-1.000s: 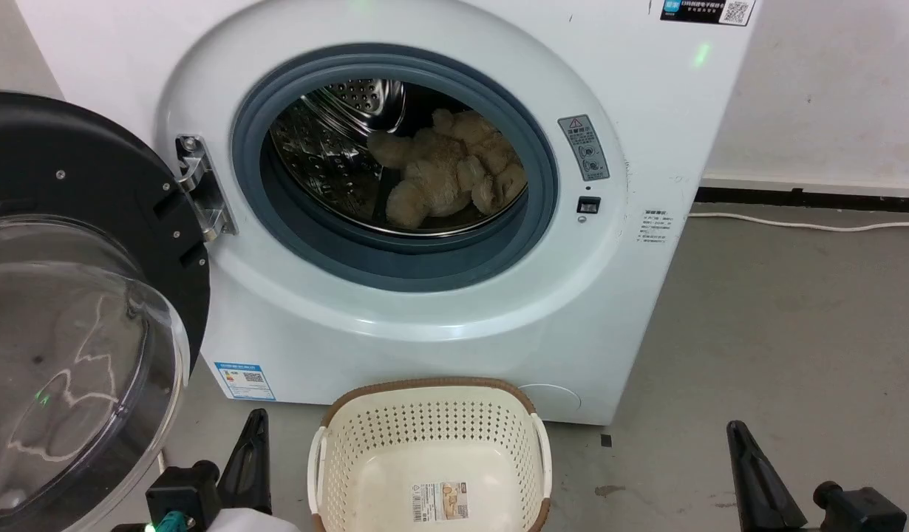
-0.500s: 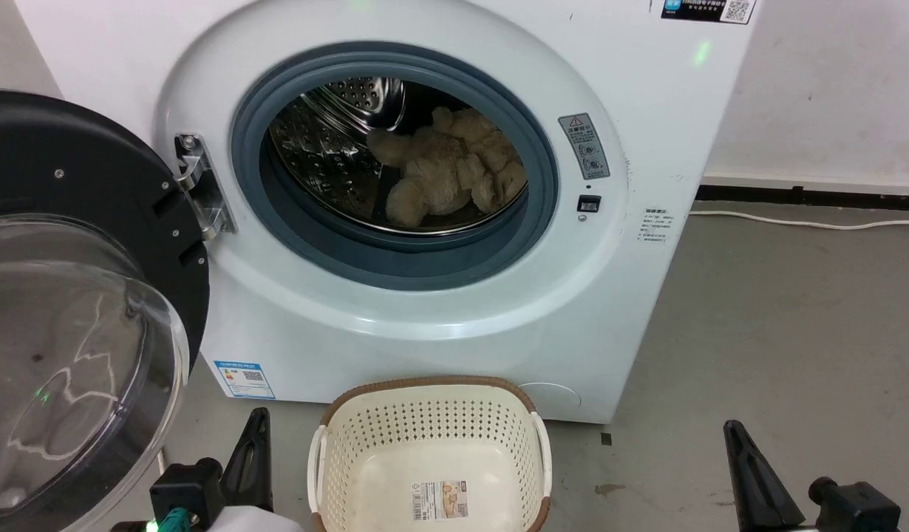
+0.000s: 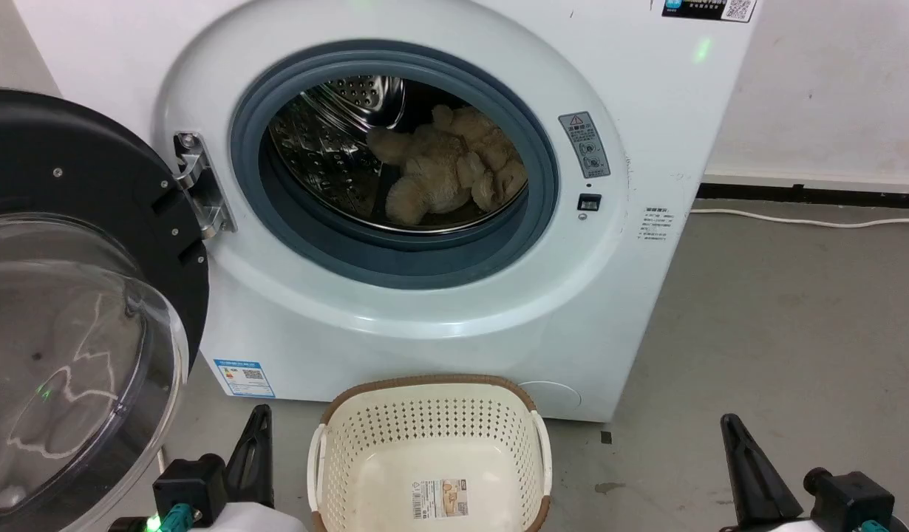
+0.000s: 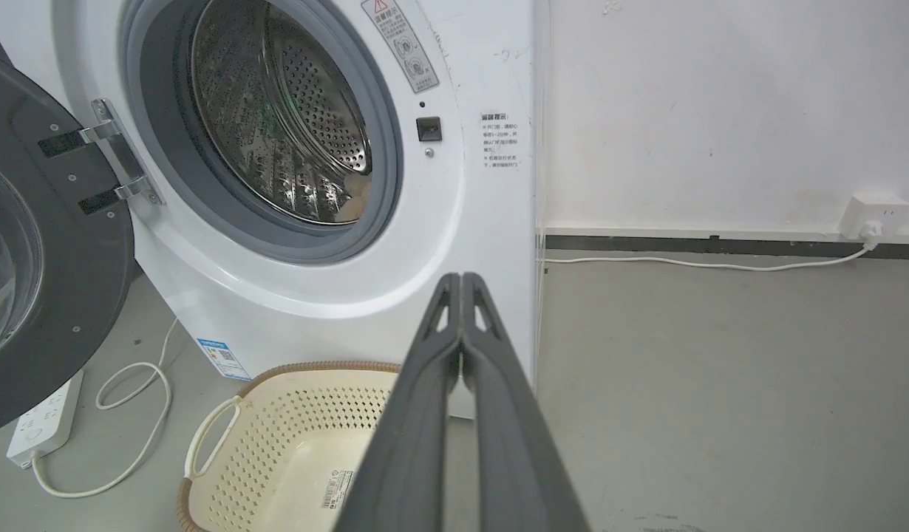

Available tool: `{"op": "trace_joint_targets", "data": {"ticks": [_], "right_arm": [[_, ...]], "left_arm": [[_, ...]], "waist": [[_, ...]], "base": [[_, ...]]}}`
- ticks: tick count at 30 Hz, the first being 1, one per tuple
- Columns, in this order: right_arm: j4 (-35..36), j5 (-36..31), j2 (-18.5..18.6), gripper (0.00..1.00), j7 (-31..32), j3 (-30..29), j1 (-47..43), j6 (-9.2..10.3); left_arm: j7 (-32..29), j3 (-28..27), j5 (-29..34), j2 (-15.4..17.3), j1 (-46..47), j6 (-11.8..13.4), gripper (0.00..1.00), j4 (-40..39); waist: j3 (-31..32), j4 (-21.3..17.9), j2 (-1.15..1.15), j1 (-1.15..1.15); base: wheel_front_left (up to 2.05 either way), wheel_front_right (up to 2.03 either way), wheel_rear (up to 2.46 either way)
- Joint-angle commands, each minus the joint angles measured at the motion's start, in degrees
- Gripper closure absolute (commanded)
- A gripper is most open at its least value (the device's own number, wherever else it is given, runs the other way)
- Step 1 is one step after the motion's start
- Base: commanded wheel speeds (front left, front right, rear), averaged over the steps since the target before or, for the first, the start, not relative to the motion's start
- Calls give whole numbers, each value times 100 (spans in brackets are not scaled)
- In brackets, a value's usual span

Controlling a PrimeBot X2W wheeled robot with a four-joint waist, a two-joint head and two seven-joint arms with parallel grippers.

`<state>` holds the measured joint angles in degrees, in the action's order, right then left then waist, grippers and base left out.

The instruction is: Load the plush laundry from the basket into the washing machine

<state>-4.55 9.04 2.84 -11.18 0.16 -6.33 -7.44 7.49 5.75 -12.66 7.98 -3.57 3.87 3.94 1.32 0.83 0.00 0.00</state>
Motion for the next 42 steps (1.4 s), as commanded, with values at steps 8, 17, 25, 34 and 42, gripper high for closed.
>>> {"op": "trace_joint_targets", "data": {"ticks": [8, 17, 25, 34, 42], "right_arm": [[73, -120, 1, 100, 113, -4, 145, -1], [114, -202, 1, 100, 218, -5, 196, -2], [149, -276, 2, 100, 313, -6, 242, -2], [185, -349, 2, 100, 407, -7, 288, -2], [221, -422, 2, 100, 501, -8, 333, -3]], "left_arm": [[-92, -83, 176, -64, 98, -53, 100, -75], [-161, -135, 291, -111, 125, -88, 100, -108], [-222, -181, 393, -153, 149, -120, 100, -138], [-284, -227, 495, -195, 173, -151, 100, -168], [-345, -273, 597, -237, 198, -182, 100, -198]], "waist": [[-12, -8, 0, 0], [-25, -16, 0, 0], [-36, -23, 0, 0], [-47, -30, 0, 0], [-58, -37, 0, 0]], "base": [[0, 0, 0], [0, 0, 0], [0, 0, 0], [0, 0, 0], [0, 0, 0]]}}
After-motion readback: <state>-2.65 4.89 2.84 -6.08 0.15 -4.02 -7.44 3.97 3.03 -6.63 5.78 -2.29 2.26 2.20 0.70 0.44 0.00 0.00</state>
